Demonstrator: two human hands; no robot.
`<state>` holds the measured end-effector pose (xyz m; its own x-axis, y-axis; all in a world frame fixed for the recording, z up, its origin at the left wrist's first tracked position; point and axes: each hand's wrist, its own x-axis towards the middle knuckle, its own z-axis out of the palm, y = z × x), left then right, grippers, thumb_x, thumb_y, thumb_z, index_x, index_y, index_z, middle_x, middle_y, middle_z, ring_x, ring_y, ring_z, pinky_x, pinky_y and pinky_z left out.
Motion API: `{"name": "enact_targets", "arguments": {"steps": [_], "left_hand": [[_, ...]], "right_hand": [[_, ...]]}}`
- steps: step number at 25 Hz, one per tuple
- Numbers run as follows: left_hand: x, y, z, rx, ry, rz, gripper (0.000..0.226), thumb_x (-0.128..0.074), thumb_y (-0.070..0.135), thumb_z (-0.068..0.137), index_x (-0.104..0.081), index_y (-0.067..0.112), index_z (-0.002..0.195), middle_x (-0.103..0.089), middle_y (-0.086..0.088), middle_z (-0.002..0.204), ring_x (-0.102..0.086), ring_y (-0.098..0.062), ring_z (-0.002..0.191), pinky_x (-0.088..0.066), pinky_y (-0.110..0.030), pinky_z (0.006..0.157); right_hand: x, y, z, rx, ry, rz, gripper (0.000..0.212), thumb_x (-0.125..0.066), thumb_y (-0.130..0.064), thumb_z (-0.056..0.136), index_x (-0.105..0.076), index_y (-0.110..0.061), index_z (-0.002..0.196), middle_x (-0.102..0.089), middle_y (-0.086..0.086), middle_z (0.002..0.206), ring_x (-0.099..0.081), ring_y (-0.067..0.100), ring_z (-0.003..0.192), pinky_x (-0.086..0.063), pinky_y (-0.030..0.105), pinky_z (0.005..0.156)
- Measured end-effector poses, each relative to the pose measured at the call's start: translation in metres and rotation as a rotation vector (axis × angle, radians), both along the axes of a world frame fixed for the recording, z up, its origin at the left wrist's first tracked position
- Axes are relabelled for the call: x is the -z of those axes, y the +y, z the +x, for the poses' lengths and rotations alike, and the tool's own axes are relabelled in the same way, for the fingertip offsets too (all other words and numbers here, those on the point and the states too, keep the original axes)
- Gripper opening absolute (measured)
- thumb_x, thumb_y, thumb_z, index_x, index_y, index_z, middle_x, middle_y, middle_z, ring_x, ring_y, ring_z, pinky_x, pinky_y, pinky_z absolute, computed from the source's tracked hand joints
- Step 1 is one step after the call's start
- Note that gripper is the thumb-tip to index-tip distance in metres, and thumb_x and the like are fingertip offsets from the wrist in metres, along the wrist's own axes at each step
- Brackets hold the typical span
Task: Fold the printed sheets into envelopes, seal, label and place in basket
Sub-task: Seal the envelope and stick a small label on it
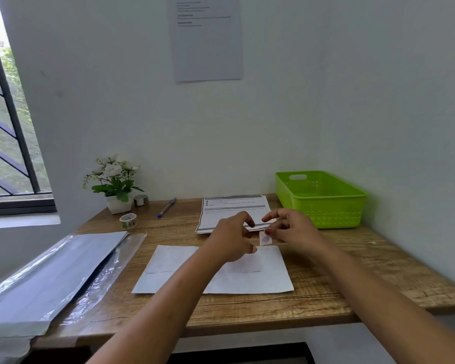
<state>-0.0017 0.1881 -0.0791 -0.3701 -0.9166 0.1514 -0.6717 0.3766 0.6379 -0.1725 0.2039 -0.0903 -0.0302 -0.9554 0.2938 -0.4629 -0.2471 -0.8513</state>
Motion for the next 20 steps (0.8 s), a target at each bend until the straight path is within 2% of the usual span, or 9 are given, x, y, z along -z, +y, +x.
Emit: {"name": "enact_targets", "arguments": {"steps": [2,4,6,8,11,15,20], "left_hand": [[-0.001,-0.006,-0.002,0.078,-0.088,0.06,0.049,-0.078,0.018,0.073,-0.052,0.023,0.115,-0.063,-0.001,0.116,-0.059,-0.018,0.101,-0.052,-0.029,0.086],[0.004,-0.01,-0.004,0.127,-0.141,0.081,0.05,-0.079,0.025,0.072,-0.052,0.024,0.114,-0.062,0.003,0.114,-0.057,-0.014,0.1,-0.047,-0.026,0.086],[0.013,-0.011,-0.003,0.132,-0.122,0.071,0.052,-0.079,0.031,0.072,-0.049,0.027,0.114,-0.06,0.008,0.105,-0.055,-0.01,0.095,-0.043,-0.023,0.083],[0.019,-0.011,-0.001,0.134,-0.075,0.041,0.06,-0.079,0.035,0.071,-0.042,0.031,0.119,-0.056,0.013,0.099,-0.055,-0.007,0.089,-0.042,-0.023,0.079],[0.023,-0.01,0.001,0.158,-0.032,-0.009,0.061,-0.078,0.036,0.071,-0.04,0.035,0.118,-0.056,0.014,0.1,-0.053,0.0,0.083,-0.042,-0.019,0.073],[0.026,-0.008,0.003,0.156,-0.033,-0.049,0.045,-0.078,0.037,0.072,-0.052,0.031,0.109,-0.057,0.014,0.105,-0.051,0.004,0.078,-0.037,-0.012,0.063],[0.027,-0.006,0.001,0.136,-0.059,-0.124,0.037,-0.075,0.038,0.074,-0.06,0.03,0.106,-0.058,0.009,0.113,-0.052,-0.003,0.079,-0.04,-0.02,0.07]], "right_hand": [[0.004,-0.001,-0.002,0.003,0.019,0.009,0.023,-0.071,-0.004,0.081,-0.067,-0.022,0.095,-0.074,0.005,0.077,-0.068,0.012,0.075,-0.051,0.03,0.074],[0.006,-0.001,-0.004,0.016,0.043,0.011,0.025,-0.072,-0.005,0.08,-0.066,-0.025,0.094,-0.074,-0.001,0.073,-0.067,0.001,0.068,-0.05,0.021,0.067],[0.008,0.0,-0.005,0.009,0.059,0.029,0.026,-0.072,-0.005,0.081,-0.065,-0.025,0.096,-0.074,-0.006,0.069,-0.065,-0.005,0.062,-0.047,0.012,0.059],[0.01,0.001,-0.006,-0.004,0.077,0.045,0.028,-0.072,-0.004,0.08,-0.064,-0.025,0.098,-0.073,-0.007,0.066,-0.064,-0.007,0.062,-0.044,0.008,0.057],[0.013,0.001,-0.005,0.009,0.137,0.039,0.03,-0.073,-0.007,0.079,-0.064,-0.026,0.1,-0.071,-0.01,0.066,-0.063,-0.01,0.064,-0.042,0.01,0.062],[0.015,0.003,-0.005,0.031,0.199,0.028,0.029,-0.074,-0.01,0.079,-0.064,-0.023,0.103,-0.071,-0.01,0.069,-0.064,-0.005,0.073,-0.042,0.016,0.072],[0.015,0.005,-0.002,0.049,0.249,0.009,0.022,-0.074,-0.01,0.079,-0.066,-0.022,0.097,-0.069,-0.013,0.066,-0.063,-0.008,0.075,-0.04,0.01,0.068]]}}
